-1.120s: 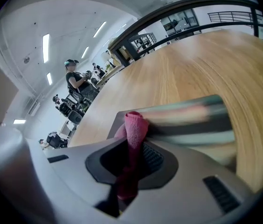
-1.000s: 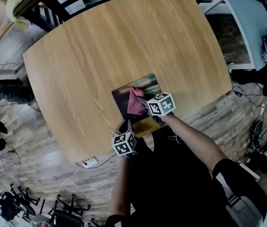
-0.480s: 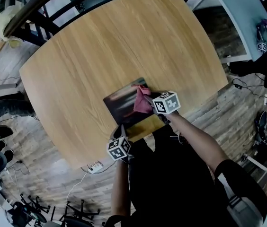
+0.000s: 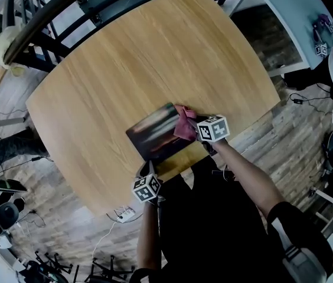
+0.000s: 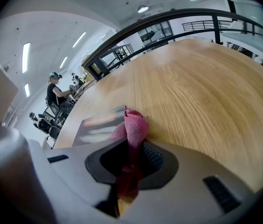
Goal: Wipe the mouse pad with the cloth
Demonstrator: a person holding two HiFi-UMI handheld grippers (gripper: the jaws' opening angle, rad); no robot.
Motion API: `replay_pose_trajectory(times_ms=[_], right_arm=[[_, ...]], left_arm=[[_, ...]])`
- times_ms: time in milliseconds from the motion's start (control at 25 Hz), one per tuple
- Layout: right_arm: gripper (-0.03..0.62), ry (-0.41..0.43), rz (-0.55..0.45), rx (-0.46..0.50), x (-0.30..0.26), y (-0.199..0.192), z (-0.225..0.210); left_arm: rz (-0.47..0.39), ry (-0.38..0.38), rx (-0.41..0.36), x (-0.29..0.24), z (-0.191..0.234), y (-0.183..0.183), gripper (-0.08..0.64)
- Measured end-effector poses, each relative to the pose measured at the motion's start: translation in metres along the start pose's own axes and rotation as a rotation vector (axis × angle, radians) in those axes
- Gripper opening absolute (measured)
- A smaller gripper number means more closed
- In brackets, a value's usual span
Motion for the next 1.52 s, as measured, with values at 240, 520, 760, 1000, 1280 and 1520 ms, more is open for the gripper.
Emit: replay_pose_trajectory(times_ms=[240, 520, 760, 1000, 1280, 1520], right_arm=[[0.063, -0.019, -0.034, 0.003, 0.020, 0.000, 0.004], [0.063, 0.069, -0.080, 0.096, 0.047, -0.004, 0.059], [0.063, 0.171, 0.027, 0.191, 0.039, -0.032, 0.114], [0.063, 0.297, 0.148, 0.262, 0.011, -0.059, 0.169], [0.063, 0.363, 0.282, 0.367, -0.039, -0.076, 0.207], [0.063, 0.273, 0.293, 0.417, -0.072, -0.067, 0.204]], left_arm=[[0.022, -0.035, -0.003, 0.000, -0.001, 0.002, 0.025], [-0.056, -0.091, -0.056, 0.019, 0.014, 0.046, 0.025], [-0.020, -0.112, -0.191, 0.003, 0.028, 0.102, 0.024], [0.066, -0.166, -0.203, -0.020, 0.032, 0.116, 0.023], [0.123, -0.222, -0.185, -0.031, 0.040, 0.115, 0.023], [0.150, -0.244, -0.194, -0.033, 0.039, 0.115, 0.023]])
Point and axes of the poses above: the fingertips, and each gripper's own axes: x backward along the fingers, z to its left, y out of its top, the point moved 10 cm from there along x, backward along the fingers, and after that the axes turned 10 degrees about z, right-handed, at the moved point
